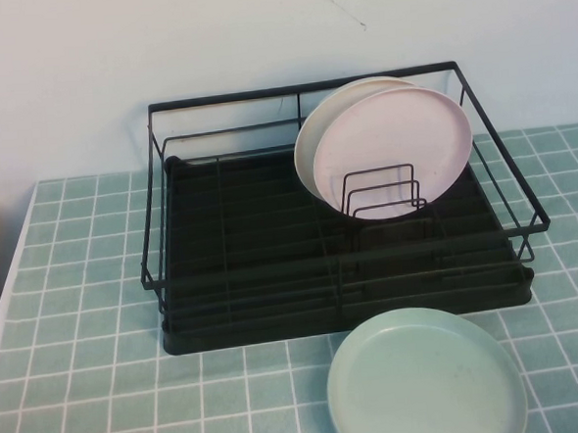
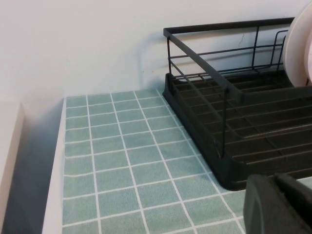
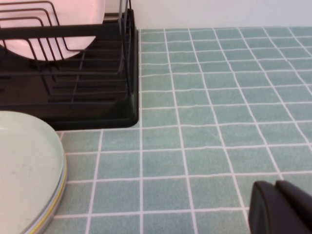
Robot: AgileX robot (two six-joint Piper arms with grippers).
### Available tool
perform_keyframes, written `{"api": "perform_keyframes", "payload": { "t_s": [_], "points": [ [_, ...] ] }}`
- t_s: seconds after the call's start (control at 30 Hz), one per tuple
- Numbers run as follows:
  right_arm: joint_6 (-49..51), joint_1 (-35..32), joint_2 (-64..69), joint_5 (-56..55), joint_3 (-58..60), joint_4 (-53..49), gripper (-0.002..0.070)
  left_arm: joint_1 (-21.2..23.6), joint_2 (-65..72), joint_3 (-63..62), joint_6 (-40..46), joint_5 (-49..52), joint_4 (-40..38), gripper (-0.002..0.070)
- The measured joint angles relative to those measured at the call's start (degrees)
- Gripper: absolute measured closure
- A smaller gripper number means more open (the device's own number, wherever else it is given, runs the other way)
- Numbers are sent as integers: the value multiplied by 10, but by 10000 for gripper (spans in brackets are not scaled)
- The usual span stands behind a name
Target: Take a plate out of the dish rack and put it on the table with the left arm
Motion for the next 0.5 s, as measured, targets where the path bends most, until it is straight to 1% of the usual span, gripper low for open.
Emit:
{"api": "perform_keyframes", "payload": {
  "t_s": [0.2, 0.27, 0.37, 0.5],
  "points": [
    [0, 0, 0, 0, 0, 0, 678, 1, -2, 0, -3, 5, 0, 677],
    [0, 0, 0, 0, 0, 0, 678, 1, -2, 0, -3, 28, 0, 677],
    [0, 0, 0, 0, 0, 0, 678, 1, -2, -1, -3, 91, 1, 677],
    [0, 0, 0, 0, 0, 0, 678, 5, -2, -3, 15, 104, 3, 678]
  ]
}}
